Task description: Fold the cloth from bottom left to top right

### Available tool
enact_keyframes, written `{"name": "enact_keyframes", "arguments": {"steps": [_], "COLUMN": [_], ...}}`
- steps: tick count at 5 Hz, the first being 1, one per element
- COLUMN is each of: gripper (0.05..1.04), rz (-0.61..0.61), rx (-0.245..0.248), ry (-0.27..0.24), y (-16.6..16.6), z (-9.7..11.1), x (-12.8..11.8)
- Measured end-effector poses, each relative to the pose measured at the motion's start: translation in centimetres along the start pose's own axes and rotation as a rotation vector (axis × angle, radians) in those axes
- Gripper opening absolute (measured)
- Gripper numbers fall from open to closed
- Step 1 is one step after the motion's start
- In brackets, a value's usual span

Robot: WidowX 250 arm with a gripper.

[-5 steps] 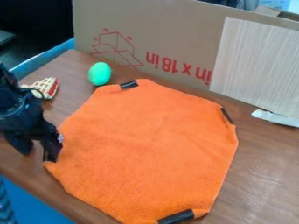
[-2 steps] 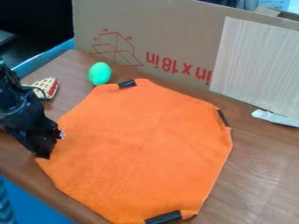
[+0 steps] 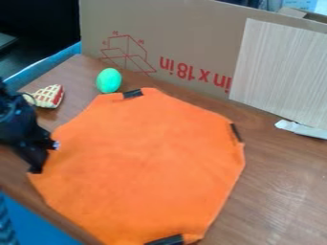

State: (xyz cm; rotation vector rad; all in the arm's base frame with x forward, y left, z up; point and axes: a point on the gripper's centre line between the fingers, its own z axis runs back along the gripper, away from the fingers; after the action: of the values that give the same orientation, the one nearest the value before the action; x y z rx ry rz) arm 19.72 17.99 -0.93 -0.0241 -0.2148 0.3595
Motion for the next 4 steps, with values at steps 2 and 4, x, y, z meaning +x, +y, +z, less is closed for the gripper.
{"name": "enact_keyframes", "arguments": {"steps": [2,4], "gripper": [0.053,0.053], "rz": [0.036,0.027], "rx": [-0.052,0.002], "ry": [-0.025,-0.013], "y": [-1.9,-8.8], "z": [4.0,3.9], "x": [1.2,3.8]}}
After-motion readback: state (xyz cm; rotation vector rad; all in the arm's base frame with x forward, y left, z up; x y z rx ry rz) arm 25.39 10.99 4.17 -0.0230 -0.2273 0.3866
